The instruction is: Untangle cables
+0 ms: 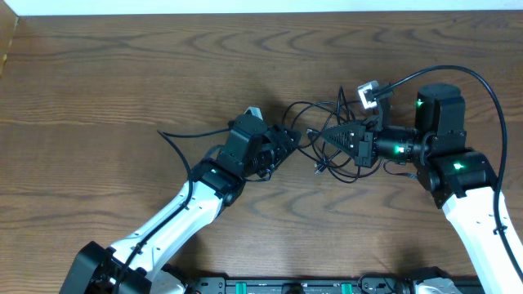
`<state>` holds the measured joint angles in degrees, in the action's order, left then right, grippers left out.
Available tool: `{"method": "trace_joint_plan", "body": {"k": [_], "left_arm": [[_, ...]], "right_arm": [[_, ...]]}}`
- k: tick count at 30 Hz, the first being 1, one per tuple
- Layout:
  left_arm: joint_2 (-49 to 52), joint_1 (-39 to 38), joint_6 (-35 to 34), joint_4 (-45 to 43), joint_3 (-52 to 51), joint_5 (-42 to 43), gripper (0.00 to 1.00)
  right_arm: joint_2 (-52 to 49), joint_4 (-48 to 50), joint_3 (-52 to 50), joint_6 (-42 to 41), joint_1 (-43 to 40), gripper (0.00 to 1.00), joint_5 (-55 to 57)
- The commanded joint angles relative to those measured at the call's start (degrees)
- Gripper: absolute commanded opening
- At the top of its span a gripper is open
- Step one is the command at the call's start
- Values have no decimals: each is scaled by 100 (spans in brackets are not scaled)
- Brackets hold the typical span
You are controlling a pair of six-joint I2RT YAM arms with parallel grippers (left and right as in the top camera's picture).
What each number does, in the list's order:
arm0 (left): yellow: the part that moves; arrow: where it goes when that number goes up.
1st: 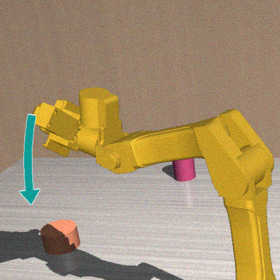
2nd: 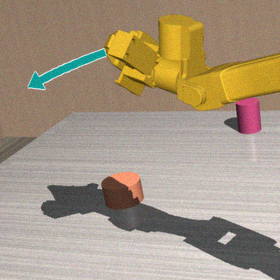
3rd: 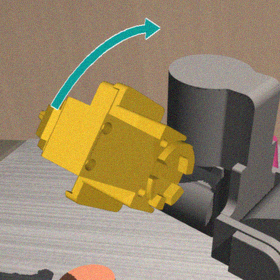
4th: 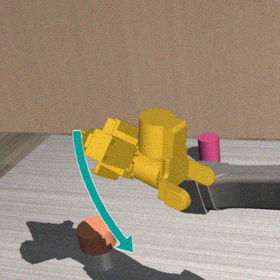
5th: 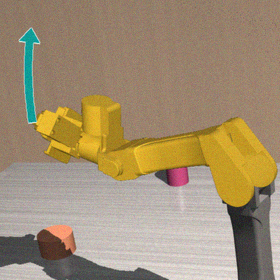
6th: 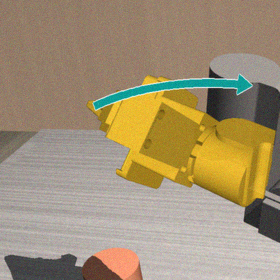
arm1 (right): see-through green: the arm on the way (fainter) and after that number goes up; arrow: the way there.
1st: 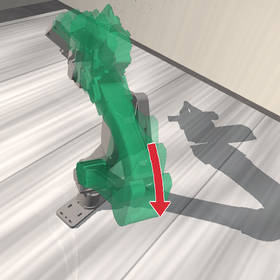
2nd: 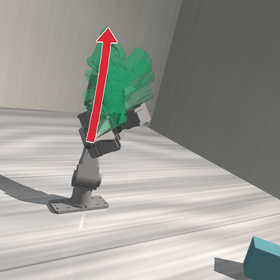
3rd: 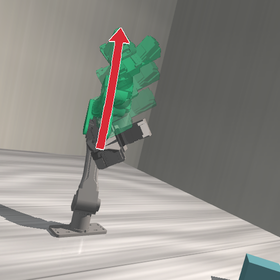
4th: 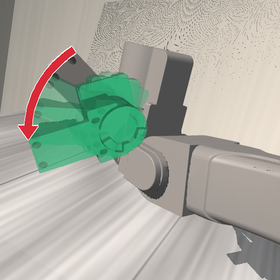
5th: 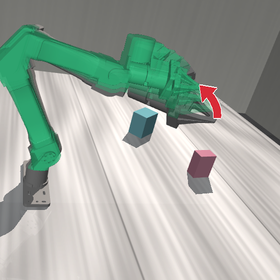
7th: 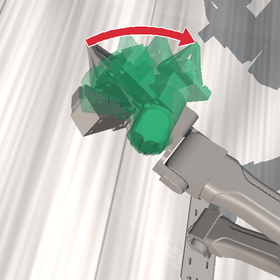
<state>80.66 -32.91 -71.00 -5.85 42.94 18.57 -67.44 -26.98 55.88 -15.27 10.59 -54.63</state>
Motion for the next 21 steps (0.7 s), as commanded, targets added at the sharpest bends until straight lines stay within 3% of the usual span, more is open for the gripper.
{"method": "trace_joint_plan", "body": {"k": [1,6,12,21], "left_arm": [[72,-9,-603,20,42,136,54],[101,-9,-1248,-50,42,144,53],[103,-9,-1617,-48,42,247,41],[103,-7,-2011,-74,42,269,33]], "right_arm": [[4,13,59,50,37,1,-144],[4,9,59,-57,39,1,-144],[4,9,59,-57,39,1,-144],[4,-52,59,-57,39,1,-142]]}}
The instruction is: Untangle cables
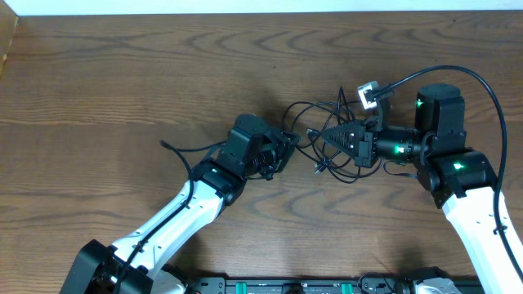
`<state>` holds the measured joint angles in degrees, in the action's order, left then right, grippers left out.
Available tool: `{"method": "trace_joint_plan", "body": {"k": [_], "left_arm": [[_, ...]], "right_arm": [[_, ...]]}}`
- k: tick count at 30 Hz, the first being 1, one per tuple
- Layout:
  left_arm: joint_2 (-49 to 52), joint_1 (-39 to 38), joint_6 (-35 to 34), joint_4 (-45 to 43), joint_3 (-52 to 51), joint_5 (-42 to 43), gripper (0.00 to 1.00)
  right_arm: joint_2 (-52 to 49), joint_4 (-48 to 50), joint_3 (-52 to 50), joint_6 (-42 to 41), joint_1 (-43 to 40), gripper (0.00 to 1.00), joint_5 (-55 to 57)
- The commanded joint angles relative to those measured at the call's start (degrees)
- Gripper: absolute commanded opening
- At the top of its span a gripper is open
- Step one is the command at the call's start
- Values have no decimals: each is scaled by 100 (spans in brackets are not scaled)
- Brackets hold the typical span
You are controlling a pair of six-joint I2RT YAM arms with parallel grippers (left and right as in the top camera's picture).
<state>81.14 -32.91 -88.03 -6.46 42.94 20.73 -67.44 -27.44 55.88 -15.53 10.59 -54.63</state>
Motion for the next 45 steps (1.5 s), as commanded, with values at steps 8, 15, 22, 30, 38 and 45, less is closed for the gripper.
{"method": "trace_joint_plan", "body": {"k": [8,15,22,30,38,45], "left_arm": [[55,-20,-424,-254,42,157,27],[55,-164,-422,-431,42,157,19],[55,-162,-415,-282,42,153,10],[55,-127,-291,-264,42,105,32],[55,-103,-149,-264,42,59,30],[55,-52,76,-264,42,24,24]], "right_arm": [[4,-26,59,-31,39,1,-142],[4,-31,59,-31,39,1,-142],[4,-76,59,-28,37,1,-142],[4,-94,59,-26,37,1,-140],[4,-131,59,-7,37,1,-136],[4,-133,59,-7,35,1,-120]]}}
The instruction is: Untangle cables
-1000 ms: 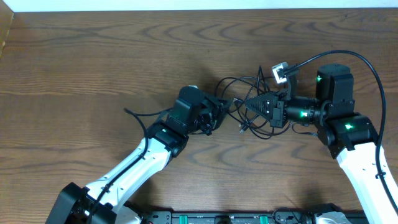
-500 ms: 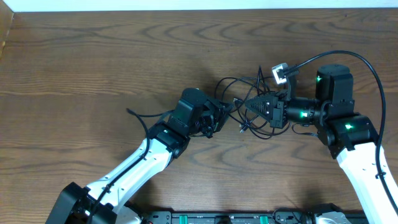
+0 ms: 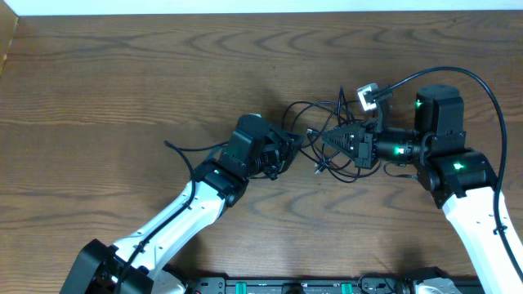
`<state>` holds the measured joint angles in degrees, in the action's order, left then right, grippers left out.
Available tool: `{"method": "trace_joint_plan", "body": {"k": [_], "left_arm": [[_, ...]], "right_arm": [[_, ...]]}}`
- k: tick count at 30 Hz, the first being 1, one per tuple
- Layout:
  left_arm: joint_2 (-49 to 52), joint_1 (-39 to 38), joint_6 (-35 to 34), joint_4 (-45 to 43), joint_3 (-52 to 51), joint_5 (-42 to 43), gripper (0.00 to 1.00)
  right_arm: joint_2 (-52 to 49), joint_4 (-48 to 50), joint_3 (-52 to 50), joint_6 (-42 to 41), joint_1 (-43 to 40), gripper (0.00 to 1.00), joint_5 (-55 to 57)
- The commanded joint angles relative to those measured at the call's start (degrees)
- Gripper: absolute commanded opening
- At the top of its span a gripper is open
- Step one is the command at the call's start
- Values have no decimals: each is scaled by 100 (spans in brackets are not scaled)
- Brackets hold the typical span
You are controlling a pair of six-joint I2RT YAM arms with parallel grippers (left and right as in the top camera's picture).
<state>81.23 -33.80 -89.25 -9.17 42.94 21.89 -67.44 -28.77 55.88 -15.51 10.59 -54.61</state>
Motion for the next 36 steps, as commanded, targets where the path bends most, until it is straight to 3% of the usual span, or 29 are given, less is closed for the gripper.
{"method": "trace_joint_plan", "body": {"k": [1,5,8,14,18,20,21,23,27,32,36], "left_arm": [[46,37,201,7,42,-92,22],[46,37,203,9,42,-96,19],[46,35,278,9,42,-116,8],[22,149,732,-212,42,-197,8],[-170,546,1449,-964,44,39,7],[-345,831,1681,-1272,44,286,8],[-503,1069,1814,-1432,44,498,7],[-719,1373,1928,-1502,44,782,8],[-1156,1926,2026,-1609,44,1574,8],[-1478,2236,2028,-2769,44,2723,8],[-1519,2253,1956,-4570,44,3434,8]], "right_arm": [[4,-2,59,-9,35,1,-122],[4,-4,59,-9,35,1,-122],[4,-20,59,-9,35,1,-122],[4,-35,59,-9,33,3,-17],[4,-116,59,-9,33,21,433],[4,-192,59,-9,33,36,807],[4,-254,59,-9,33,49,1134],[4,-348,59,-9,35,61,1600],[4,-538,57,-13,35,79,2568],[-7,-669,52,-15,35,91,3309],[-85,-706,7,-37,37,96,3368]]}}
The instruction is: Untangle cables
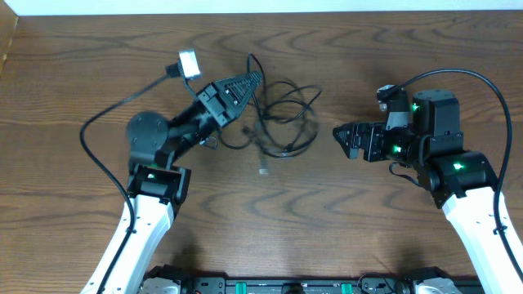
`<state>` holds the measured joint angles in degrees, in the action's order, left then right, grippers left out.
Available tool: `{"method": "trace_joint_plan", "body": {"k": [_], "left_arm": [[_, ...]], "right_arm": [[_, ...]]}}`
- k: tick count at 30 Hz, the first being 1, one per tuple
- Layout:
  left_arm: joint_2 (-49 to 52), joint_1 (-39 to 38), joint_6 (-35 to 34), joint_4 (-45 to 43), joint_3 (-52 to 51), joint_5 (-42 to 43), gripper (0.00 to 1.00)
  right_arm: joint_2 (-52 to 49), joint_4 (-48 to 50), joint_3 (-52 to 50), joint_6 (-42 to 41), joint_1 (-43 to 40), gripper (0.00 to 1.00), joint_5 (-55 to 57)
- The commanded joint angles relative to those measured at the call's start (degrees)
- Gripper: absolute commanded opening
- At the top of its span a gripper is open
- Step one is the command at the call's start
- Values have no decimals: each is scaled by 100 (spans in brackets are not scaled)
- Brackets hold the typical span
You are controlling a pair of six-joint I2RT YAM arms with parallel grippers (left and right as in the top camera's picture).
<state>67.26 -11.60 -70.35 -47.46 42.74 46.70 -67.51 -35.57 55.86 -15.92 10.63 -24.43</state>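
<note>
The tangle of thin black cables (296, 104) lies in loose loops on the brown table, just right of my left gripper (256, 77). That gripper points right, its jaws drawn to a narrow tip and shut on a cable strand at the tangle's left edge. One loose end with a small plug (263, 171) trails down toward the front. My right gripper (337, 140) stands to the right of the loops, a short gap away. It faces left, open, with nothing between its fingers.
The arms' own black camera leads arc over the table at the far left (96, 131) and far right (490, 90). The table's back edge (261, 11) meets a white wall. The arm bases sit along the front edge.
The left arm has swung away to the left, and its gripper now grips the tangle from the upper left. The cable bundle sits further left. The right gripper has drawn back right and opened.
At first both grippers met at the tangle in the table's middle, the right one shut in the loops. The left gripper shifted slightly beside it over the following moments. Now the bundle lies further left at the left gripper, and the right gripper is free.
</note>
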Motion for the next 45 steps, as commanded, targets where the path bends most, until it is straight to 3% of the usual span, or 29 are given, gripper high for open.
{"method": "trace_joint_plan", "body": {"k": [1,7,14,18,25,29,37,42,45], "left_arm": [[-122,33,-35,-1228,63,1073,8],[-122,33,-498,-2647,63,1451,8],[-94,33,-492,-2658,63,1880,8],[-94,33,-490,-2658,63,1598,8],[-94,33,-525,-2660,63,1169,8],[-105,33,-964,-2712,66,1040,8],[-122,219,-1692,-4044,70,1073,8],[-142,813,-1810,-4096,68,1231,8],[-142,1191,-1812,-4092,68,1445,8]], "right_arm": [[-114,-26,-24,-4,35,96,348],[-439,2,-136,-658,48,99,-118],[-721,1084,-136,-691,149,99,-2100],[-857,1425,-136,-935,564,99,-2118],[-1351,1543,-136,-1384,1650,99,-428],[-1808,1510,-136,-1773,2098,98,1394],[-2450,1047,-136,-2474,1753,98,4454],[-2293,1051,-131,-2463,920,99,4422],[-2190,1178,-131,-2000,437,99,3901]]}}
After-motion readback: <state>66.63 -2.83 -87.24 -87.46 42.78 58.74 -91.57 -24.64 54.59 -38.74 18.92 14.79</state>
